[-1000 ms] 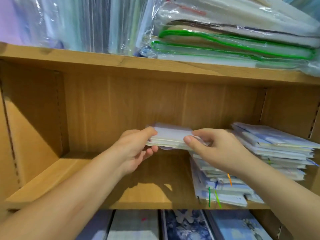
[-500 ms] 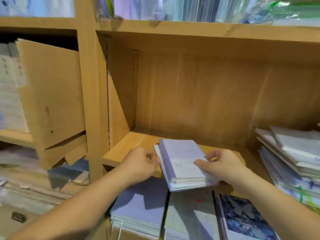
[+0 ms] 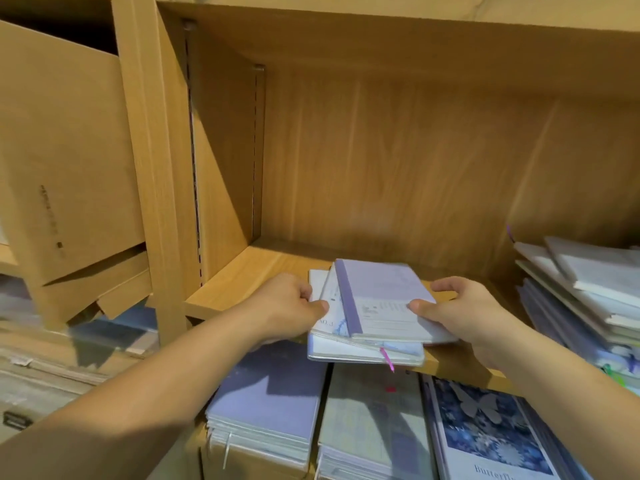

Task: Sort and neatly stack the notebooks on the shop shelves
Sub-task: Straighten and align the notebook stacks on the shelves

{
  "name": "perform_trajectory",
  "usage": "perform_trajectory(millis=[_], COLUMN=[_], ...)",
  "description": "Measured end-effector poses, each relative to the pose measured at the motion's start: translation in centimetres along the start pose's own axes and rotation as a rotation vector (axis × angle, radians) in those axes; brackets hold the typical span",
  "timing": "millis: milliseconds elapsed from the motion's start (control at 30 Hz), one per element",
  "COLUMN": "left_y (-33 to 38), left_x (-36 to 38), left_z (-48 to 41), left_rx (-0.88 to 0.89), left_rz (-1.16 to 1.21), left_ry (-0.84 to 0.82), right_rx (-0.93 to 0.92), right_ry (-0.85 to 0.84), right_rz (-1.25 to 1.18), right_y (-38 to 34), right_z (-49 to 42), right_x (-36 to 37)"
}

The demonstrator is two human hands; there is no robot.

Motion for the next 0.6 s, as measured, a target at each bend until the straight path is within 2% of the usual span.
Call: perform_trajectory(millis=[67,133,233,300,333,400,467,533,600], left_y=[-0.3,-0.4,-0.3,-0.3,-0.4,-0.7,-1.3,-1.8,-1.6], left_x=[-0.2,-0.1,0.2,0.7,0.8,1.0,0.8,1.0,2.2], left_z=[0.0,0.4,1.3,1.6,1.7,2.4,3.4,4.3,4.9], left_rx=[-0.001,0.002,0.024,0.050,0.069,0.143,0.201,0.122,-0.024], left_rz=[0.047,0.084,0.083,0.016,-0.019,0.023,0.150,0.282,0.393], left_ry=[-0.011,-0.027,-0.094,-0.120,-0.108,0.009,0.186,0.199,0.074], right_rx=[-0.008,-0.081,-0.378,-0.599,-0.653,-0.669,-0.668,-0.705,-0.772], right_ry=[-0.003,0.018,0.087,-0.016,-0.104,-0.205,-0.189,-0.125,-0.050], right_rz=[0.075,0.267,0.584,0.588,0.585,0.642,0.726,0.816,0.919], right_y=[0.4,0.6,0.2,-0.6,-0.9,-1.2,-1.5,-1.9,-2.3], right_z=[0.2,0.6,1.6,3.1,3.8,4.4,4.3,4.3,4.5], right_x=[-0.5,-1.3,-1.9,-1.2,-0.6,0.5,0.8,0.6,0.7])
Point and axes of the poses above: each hand's wrist, its own z-axis away from the middle knuckle, its own x-axis out of the palm, y = z × x, the point moved 3 cm from there along -z, towards the middle knuckle, and after that the axes turned 15 degrees about z, right-handed, at the moved point
